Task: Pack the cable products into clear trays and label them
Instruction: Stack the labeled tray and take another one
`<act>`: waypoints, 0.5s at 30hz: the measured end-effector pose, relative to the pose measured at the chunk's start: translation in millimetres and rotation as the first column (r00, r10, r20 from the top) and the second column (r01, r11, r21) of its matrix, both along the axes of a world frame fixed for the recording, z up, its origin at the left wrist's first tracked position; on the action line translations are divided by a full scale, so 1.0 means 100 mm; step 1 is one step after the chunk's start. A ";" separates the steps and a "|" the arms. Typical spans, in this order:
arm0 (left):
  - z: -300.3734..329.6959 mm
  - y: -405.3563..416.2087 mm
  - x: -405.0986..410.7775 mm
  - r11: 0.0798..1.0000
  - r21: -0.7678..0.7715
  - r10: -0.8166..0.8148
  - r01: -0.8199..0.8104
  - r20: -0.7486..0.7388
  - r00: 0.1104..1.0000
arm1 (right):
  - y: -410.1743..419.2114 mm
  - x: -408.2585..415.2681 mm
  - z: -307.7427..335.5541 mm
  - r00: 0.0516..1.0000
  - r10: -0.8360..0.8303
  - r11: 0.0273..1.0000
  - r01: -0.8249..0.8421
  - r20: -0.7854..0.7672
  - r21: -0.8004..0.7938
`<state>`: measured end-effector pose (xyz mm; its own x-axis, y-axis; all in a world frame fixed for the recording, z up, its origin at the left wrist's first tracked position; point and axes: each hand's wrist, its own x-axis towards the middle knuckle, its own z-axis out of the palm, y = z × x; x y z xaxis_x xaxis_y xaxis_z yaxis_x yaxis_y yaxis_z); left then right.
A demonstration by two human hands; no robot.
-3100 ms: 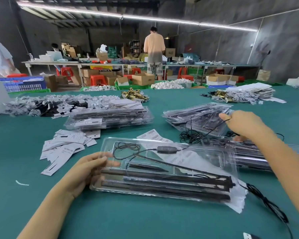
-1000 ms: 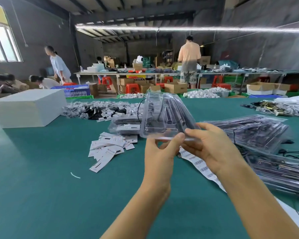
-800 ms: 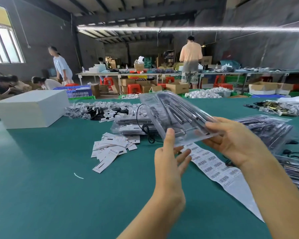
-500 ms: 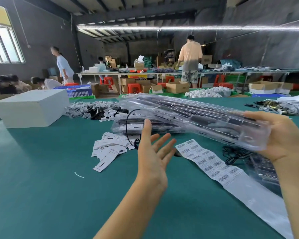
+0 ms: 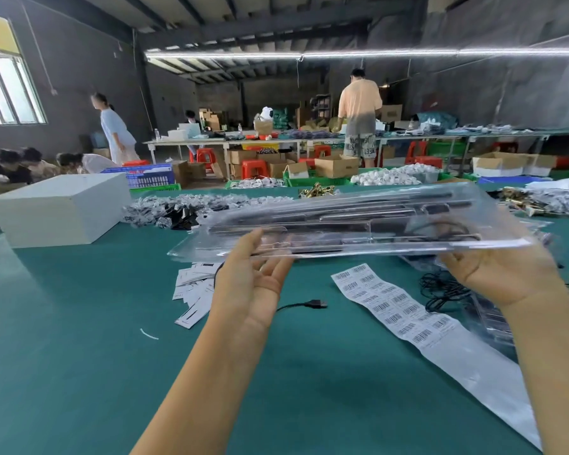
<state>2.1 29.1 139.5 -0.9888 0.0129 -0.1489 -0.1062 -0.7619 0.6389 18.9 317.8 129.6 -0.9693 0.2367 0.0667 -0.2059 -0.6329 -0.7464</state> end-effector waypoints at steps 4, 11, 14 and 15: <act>-0.01 -0.02 -0.03 0.993 0.066 0.099 -0.096 -0.042 0.994 | -0.32 -0.05 0.06 0.980 0.159 0.956 -0.182 0.118 0.228; -0.10 0.08 0.00 0.985 0.105 0.147 -0.137 -0.090 0.985 | -0.94 -0.03 0.00 0.807 0.569 0.787 -0.590 0.157 0.182; -0.15 0.14 0.02 0.993 -0.003 0.114 -0.116 -0.135 0.984 | -1.19 -0.02 0.00 0.881 0.449 0.893 -0.434 0.148 -0.120; -0.16 0.16 0.03 0.994 -0.042 0.092 -0.100 -0.167 0.982 | -1.26 0.00 0.00 0.890 0.420 0.907 -0.406 0.175 -0.115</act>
